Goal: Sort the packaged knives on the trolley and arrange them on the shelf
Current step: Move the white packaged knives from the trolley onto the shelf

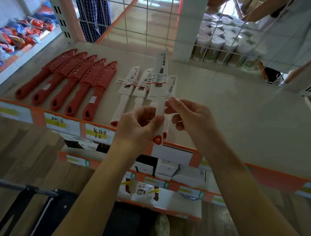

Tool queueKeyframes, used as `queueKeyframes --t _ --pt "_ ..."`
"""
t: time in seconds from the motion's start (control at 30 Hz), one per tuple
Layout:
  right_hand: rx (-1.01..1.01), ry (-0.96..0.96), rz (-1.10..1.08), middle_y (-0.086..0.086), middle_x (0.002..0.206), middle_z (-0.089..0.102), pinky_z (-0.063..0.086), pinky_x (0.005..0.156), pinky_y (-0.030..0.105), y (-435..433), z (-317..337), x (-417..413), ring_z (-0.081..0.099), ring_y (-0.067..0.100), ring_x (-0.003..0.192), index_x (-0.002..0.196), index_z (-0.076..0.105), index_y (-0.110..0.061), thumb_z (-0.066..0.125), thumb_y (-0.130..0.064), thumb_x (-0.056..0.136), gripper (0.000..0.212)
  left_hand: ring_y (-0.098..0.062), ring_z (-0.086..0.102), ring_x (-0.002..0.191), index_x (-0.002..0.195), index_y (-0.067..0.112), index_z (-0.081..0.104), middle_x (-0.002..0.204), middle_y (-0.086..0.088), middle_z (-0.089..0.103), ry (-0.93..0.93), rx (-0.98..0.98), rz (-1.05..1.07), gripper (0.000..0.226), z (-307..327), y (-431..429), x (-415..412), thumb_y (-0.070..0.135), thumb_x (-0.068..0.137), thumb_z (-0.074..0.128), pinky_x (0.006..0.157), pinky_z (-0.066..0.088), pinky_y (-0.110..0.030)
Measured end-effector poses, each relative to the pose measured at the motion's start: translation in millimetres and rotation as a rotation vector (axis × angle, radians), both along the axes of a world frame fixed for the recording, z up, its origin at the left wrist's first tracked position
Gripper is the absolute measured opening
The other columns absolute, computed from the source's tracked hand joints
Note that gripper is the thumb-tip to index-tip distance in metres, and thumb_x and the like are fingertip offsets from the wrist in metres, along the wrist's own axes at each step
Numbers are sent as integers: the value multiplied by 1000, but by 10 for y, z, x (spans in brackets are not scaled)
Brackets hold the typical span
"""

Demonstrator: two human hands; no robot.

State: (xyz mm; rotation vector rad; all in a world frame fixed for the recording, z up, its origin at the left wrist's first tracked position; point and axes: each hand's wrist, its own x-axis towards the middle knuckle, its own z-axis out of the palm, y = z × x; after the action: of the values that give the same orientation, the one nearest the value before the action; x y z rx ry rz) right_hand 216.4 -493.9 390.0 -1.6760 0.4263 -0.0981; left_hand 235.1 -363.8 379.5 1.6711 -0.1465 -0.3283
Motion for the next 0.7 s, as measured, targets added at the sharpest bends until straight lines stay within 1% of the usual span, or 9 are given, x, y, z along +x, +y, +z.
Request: queueKeyframes --t 0.07,0.1,0.13,0.2,0.33,0.43,0.5,0.57,0.7 --pt "27 17 -20 3 77 67 43 56 24 -40 16 -10 50 11 57 76 69 -21 59 -33 86 19 -20 66 83 94 22 62 89 0 67 3 -10 -16 11 2 -42 -22 20 82 62 73 56 -32" --pt "37 22 -19 4 79 67 43 55 24 -61 21 -15 50 9 56 80 69 -19 59 -32 86 17 -20 66 83 90 24 61 87 2 67 -3 -5 -26 9 -4 -62 -33 20 82 62 73 56 -31" --pt "46 22 -14 5 80 67 43 54 22 -79 21 -20 49 8 55 83 69 -17 60 -31 85 17 -16 66 82 92 23 62 87 4 66 -16 8 -43 10 -7 -83 -44 21 82 62 70 57 -26" --pt "63 21 -16 2 76 66 43 50 19 -112 12 -21 50 5 52 86 69 -15 62 -26 85 13 -7 64 80 105 16 62 86 8 65 -49 54 -69 23 -22 -135 -57 23 83 62 65 55 -17" --pt "58 28 -85 0 60 59 44 47 17 -219 -3 28 49 5 47 78 68 -12 65 -17 83 8 -8 63 83 112 19 59 92 8 63 -106 104 -40 31 -3 -174 -54 32 83 59 66 56 -20" --pt "29 95 -121 2 59 58 48 50 17 -296 -59 82 50 6 48 70 67 -12 66 -16 83 13 -1 57 80 112 27 55 91 17 55 -191 171 -1 31 34 -104 -2 37 83 57 67 54 -21" --pt "-14 146 -137 2 60 60 52 57 21 -324 -126 118 53 7 50 66 67 -15 68 -17 81 16 1 55 81 113 27 54 91 19 53 -206 199 15 31 43 -46 33 37 83 57 73 54 -27" --pt "-55 179 -153 2 60 63 54 67 28 -342 -184 143 55 9 52 64 67 -16 69 -19 80 16 -4 57 83 113 27 54 92 18 54 -198 206 17 32 41 -15 52 38 82 57 75 55 -31" --pt "-90 187 -144 4 62 66 57 67 29 -354 -206 183 59 11 53 65 67 -15 70 -19 80 15 -3 57 83 110 27 54 91 19 54 -184 199 13 31 28 9 61 38 82 57 71 53 -23"
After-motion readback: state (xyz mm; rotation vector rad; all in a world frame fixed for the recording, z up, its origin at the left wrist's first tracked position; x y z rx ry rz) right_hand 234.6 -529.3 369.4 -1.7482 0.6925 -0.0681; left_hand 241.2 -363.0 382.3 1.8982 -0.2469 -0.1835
